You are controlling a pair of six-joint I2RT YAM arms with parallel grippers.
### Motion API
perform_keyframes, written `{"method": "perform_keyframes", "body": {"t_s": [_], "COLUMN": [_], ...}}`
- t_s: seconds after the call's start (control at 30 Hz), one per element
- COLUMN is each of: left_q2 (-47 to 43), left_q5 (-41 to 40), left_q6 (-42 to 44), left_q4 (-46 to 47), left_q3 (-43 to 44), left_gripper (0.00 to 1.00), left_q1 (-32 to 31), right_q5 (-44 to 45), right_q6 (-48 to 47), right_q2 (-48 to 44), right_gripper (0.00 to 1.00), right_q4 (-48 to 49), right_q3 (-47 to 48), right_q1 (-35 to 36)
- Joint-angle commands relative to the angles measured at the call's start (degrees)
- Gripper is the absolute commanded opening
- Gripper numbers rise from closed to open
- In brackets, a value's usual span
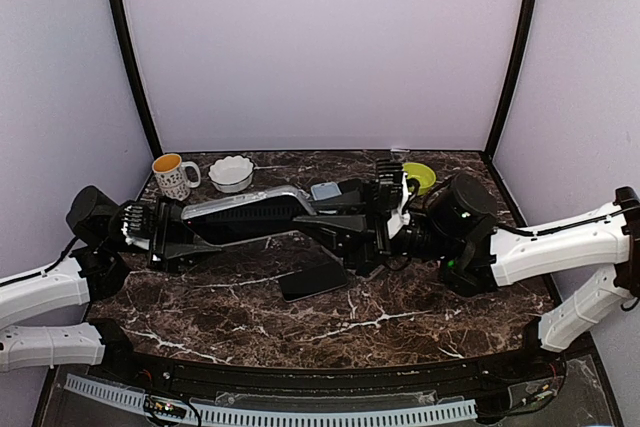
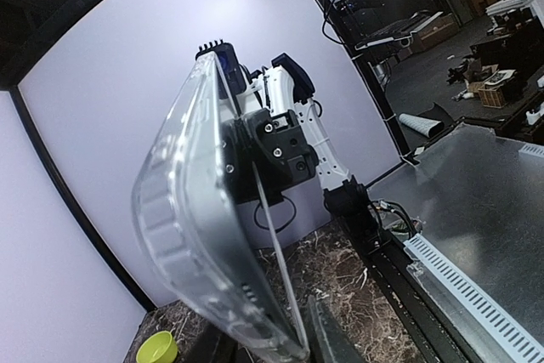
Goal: Take the phone out of the phone case
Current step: Remove the bottom left corner of the phone case.
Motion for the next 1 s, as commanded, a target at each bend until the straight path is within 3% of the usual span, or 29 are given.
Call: {"method": "perform_keyframes", "body": {"t_s": [0.0,0.17,0.47,0.77,0.97], "left_q2": [-0.81,-1.27,-3.33,-5.51,-6.4], "left_q5": [1.89,2.96,7.41,6.68,6.58], "left_q6": [0.83,2.83,10.84,15.51,16.48], "left_q4": [-0.22,-2.69,-12.33,-16.0,-15.92], "left_q3": [0.67,0.87,1.89,2.26,2.43], "left_gripper": [0.27,0.21,0.2,0.17,0.12], "left_q1": [0.26,0.31,0.25,0.2,0.18], "right_q5": [-0.35,0.18,4.07,7.76,10.21], "right_q6": [-0.7,1.23,10.75,20.02,23.42], "right_q2": [0.18,0.76,1.38,0.61,0.07], "right_gripper": [0.0,0.0,0.0,0.0,0.0], "right_q4": [4.27,5.65,8.46,4.51,-3.26], "right_q3": [3.11,3.96,3.87,2.15,3.17], "right_q1": [0.57,0.58,0.58,0.53,0.54]}}
